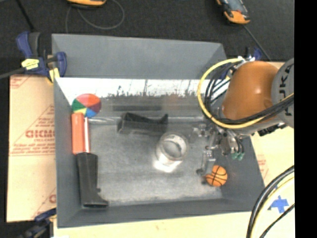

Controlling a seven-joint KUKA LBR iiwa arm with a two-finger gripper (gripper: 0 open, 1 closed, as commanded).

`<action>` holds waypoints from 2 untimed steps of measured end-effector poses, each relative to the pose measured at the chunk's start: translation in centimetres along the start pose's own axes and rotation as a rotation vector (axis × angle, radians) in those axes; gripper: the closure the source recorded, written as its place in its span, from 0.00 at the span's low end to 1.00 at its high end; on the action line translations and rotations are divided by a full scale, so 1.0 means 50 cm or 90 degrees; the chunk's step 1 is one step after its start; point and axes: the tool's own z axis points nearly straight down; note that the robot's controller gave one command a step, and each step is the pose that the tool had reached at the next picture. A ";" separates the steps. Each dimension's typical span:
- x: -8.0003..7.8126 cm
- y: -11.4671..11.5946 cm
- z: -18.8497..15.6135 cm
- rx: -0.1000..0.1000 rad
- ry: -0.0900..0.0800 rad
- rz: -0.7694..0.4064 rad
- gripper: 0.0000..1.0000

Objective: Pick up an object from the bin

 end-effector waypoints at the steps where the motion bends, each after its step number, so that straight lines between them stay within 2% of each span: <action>1: -0.003 0.001 -0.009 0.000 -0.005 -0.001 0.00; 2: -0.008 0.034 0.060 0.001 -0.008 -0.030 0.00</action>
Offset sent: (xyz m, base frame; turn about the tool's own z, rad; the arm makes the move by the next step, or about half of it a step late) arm 0.0028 0.0317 -0.0587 -0.0882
